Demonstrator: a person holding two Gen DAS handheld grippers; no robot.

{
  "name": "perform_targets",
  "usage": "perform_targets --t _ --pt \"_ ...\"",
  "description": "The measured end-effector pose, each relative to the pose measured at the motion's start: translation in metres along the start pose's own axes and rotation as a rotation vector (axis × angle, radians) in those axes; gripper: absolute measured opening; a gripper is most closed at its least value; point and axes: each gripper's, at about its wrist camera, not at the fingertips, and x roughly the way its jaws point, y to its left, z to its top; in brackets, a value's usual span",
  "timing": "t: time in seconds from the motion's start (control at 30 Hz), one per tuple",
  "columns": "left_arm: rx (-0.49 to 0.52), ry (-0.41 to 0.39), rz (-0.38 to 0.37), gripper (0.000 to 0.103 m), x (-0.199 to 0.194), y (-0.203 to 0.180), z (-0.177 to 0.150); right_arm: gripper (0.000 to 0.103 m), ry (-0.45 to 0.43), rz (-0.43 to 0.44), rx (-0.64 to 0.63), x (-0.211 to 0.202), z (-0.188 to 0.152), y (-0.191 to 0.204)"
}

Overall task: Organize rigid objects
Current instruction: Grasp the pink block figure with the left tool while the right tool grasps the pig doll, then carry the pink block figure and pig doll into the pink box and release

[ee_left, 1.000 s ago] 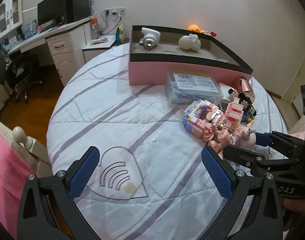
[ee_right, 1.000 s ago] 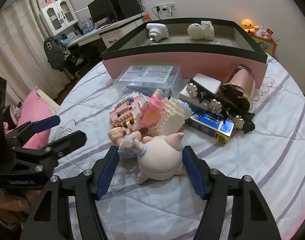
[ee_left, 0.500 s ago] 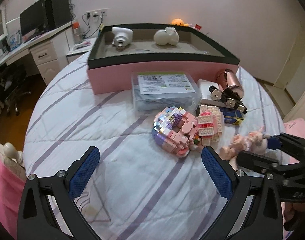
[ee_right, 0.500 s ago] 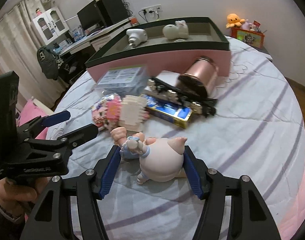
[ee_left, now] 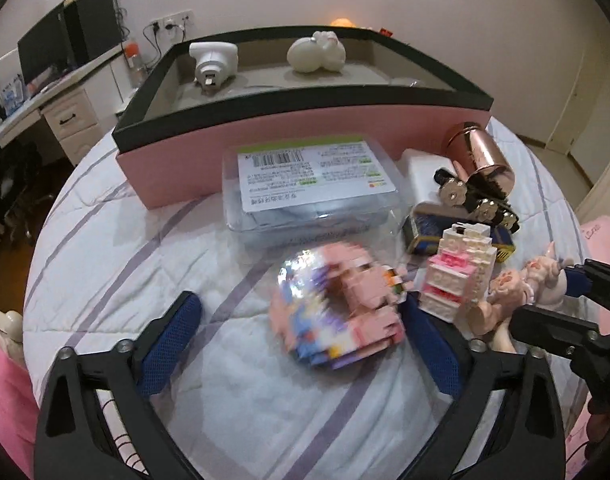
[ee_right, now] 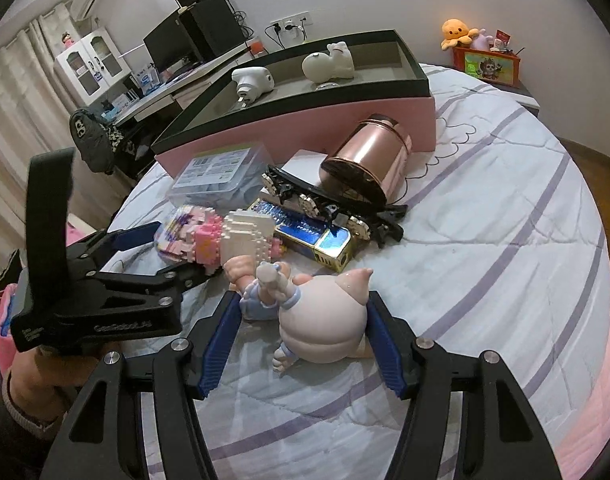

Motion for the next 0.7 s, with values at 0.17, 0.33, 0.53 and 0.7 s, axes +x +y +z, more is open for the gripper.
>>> perform_targets --t 0.17,0.33,0.53,0.7 --pt "-0.017 -0.029 -0.031 0.063 -0.010 0.003 -0.004 0.063 0.003 -0.014 -0.009 -0.003 -0.002 0.004" --pt "-0.049 -0.035 -0.059 0.063 -0.018 0.010 -0.011 0.063 0.000 -0.017 -0.011 -0.007 -0.004 0.005" --pt "-0.071 -0.055 -0.062 0.063 -0.032 0.016 -0.015 0.063 -0.014 -0.012 -0.012 -0.014 -0.004 0.009" --pt "-0.081 -0.083 -0.060 0.063 -0.044 0.022 -0.013 0.063 -0.032 -0.011 -0.022 -0.021 -0.002 0.013"
